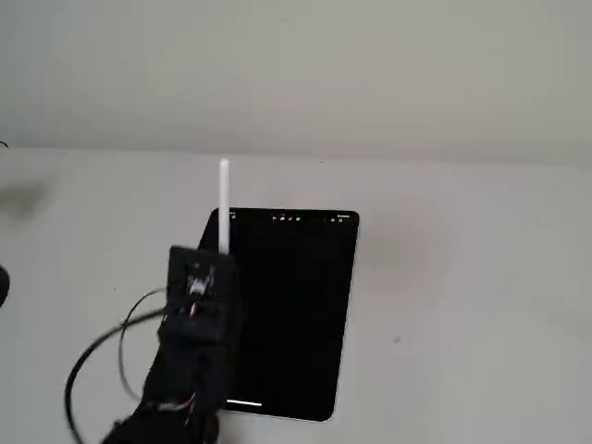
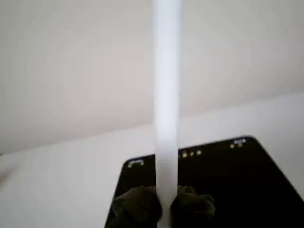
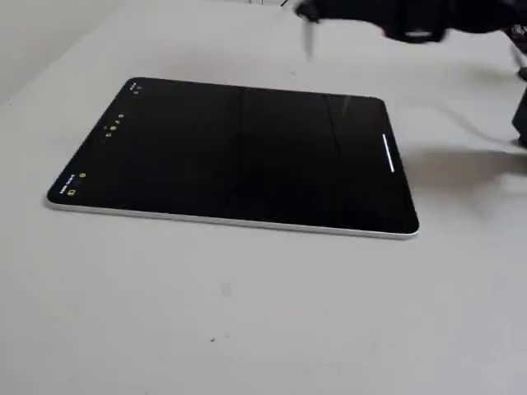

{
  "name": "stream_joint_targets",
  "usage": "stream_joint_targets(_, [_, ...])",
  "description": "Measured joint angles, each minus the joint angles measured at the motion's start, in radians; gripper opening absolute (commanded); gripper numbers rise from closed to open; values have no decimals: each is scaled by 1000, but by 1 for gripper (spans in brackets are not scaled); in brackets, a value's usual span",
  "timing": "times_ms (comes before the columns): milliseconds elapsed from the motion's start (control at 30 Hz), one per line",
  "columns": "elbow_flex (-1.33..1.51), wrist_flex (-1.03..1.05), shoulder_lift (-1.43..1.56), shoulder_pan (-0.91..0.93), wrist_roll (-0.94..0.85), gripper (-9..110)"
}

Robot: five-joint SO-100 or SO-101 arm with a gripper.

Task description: Draw a line in the middle of the ipad using the apple pencil

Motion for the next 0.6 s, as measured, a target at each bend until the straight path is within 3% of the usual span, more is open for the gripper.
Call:
stream_joint_targets(300, [-334,-232,-555,14,-43,0])
stream_joint_targets(600, [-620,-218,-836,41,-91,0])
